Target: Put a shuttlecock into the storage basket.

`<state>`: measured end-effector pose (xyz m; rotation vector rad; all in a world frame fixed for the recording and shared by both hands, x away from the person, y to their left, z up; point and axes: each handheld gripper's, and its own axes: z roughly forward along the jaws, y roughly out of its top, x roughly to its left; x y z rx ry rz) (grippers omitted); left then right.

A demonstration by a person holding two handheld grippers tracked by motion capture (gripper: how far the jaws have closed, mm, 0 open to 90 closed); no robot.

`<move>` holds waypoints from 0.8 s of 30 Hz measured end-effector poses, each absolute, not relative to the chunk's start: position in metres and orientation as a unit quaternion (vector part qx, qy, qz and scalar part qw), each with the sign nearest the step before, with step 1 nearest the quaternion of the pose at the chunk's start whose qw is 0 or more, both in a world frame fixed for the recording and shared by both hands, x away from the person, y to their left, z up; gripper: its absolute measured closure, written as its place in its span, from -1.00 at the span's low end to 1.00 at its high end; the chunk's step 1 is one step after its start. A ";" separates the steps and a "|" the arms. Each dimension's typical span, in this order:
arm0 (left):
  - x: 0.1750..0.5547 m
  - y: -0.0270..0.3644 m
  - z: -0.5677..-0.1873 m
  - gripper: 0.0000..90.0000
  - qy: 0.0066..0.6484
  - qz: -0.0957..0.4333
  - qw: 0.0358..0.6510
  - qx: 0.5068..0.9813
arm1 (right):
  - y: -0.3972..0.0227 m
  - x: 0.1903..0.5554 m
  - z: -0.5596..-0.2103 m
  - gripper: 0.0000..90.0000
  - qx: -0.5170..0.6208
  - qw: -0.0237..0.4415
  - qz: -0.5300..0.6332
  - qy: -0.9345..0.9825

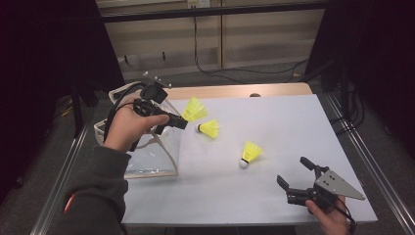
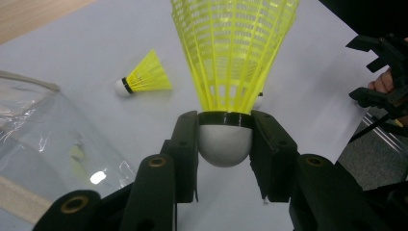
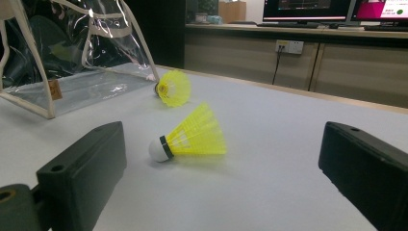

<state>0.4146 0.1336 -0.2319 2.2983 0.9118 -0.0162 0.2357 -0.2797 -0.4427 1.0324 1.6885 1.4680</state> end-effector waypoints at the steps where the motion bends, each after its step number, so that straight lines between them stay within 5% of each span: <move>1: 0.415 0.134 -0.232 0.44 0.349 -0.006 0.328 0.878 | -0.280 0.236 -0.443 -0.95 0.395 0.332 0.562 0.646; 24: 0.420 0.155 -0.226 0.44 0.368 0.014 0.327 0.870 | -0.280 0.236 -0.442 -0.95 0.394 0.333 0.563 0.646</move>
